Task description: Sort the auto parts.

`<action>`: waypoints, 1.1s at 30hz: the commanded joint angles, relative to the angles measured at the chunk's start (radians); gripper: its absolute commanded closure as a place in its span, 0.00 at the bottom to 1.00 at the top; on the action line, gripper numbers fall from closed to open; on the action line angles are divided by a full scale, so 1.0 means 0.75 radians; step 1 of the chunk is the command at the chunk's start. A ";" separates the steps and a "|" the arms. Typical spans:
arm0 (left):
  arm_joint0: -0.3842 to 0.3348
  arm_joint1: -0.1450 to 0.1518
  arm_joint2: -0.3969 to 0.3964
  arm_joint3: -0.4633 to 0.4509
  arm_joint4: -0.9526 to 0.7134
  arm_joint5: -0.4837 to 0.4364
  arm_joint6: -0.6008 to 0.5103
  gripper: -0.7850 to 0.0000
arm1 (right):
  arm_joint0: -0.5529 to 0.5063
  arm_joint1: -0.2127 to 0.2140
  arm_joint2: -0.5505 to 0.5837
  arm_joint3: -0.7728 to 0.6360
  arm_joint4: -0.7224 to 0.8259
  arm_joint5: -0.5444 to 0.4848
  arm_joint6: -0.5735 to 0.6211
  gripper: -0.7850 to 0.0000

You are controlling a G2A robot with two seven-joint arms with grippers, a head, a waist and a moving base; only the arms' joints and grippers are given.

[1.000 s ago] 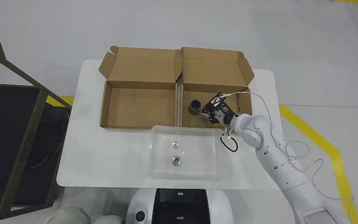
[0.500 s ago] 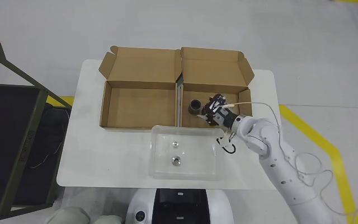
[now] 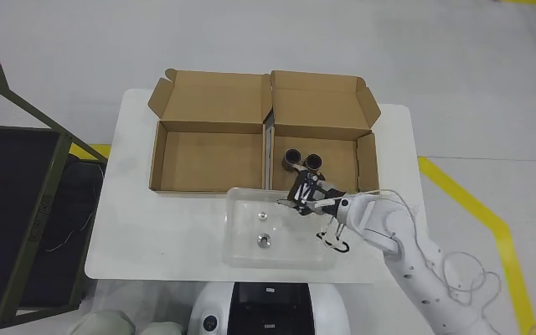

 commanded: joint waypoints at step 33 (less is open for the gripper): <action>0.000 0.000 0.000 0.000 0.000 0.000 0.000 0.00 | 0.033 -0.007 -0.259 0.141 -0.073 -0.226 0.170 0.24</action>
